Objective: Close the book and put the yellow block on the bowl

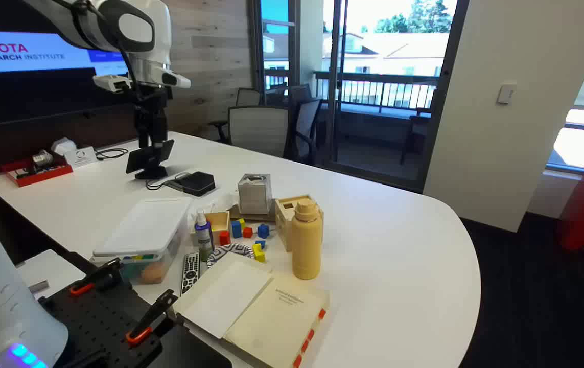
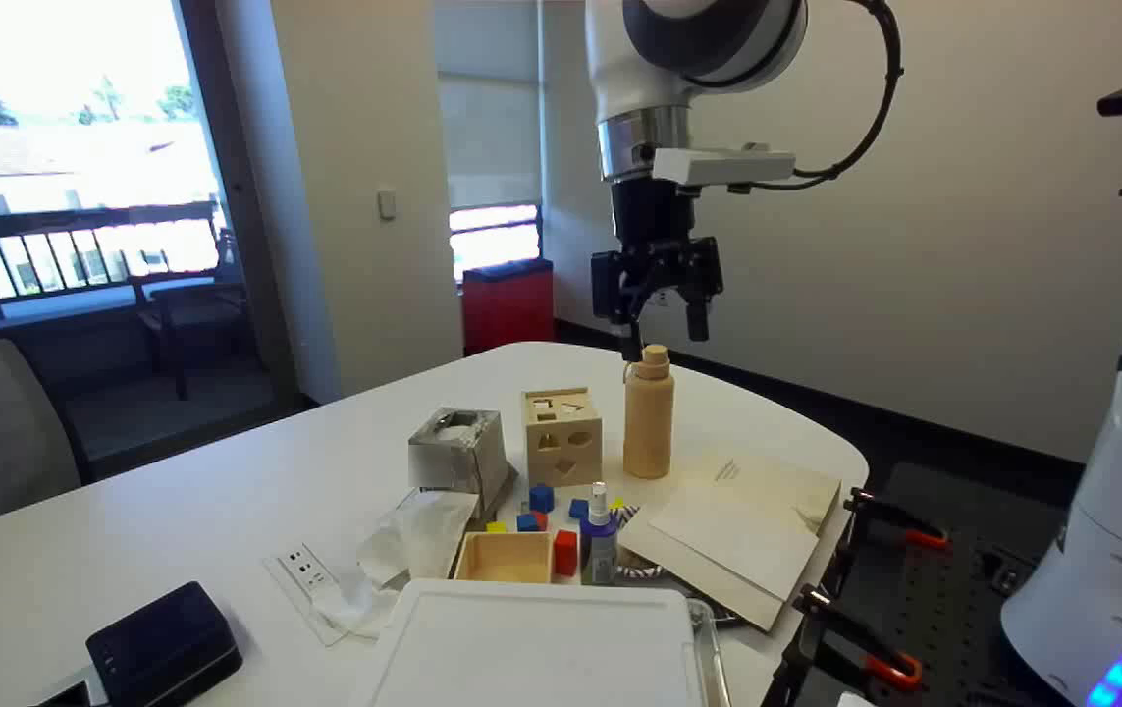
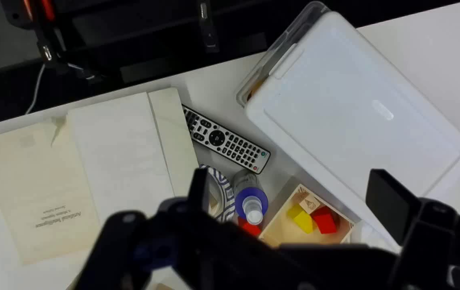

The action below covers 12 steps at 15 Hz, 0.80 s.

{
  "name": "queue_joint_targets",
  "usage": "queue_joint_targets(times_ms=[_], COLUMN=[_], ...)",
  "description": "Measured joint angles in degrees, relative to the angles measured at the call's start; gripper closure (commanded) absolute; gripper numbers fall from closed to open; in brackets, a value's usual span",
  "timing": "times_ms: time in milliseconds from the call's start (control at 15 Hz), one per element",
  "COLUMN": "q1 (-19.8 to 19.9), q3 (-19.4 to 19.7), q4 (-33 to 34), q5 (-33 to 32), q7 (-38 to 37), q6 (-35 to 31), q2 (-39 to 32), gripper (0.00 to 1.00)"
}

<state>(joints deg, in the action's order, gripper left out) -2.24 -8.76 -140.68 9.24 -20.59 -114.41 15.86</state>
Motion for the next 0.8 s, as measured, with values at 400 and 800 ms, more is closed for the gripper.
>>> queue_joint_targets(times_ms=[400, 800], q1=[0.15, 2.0], q3=[0.0, 0.17], q4=[-0.29, -1.72], q5=[-2.6, -15.91], q7=[-2.49, -19.17], q6=[-2.7, -12.88], q2=[-0.8, -9.24], gripper=[0.0, 0.0])
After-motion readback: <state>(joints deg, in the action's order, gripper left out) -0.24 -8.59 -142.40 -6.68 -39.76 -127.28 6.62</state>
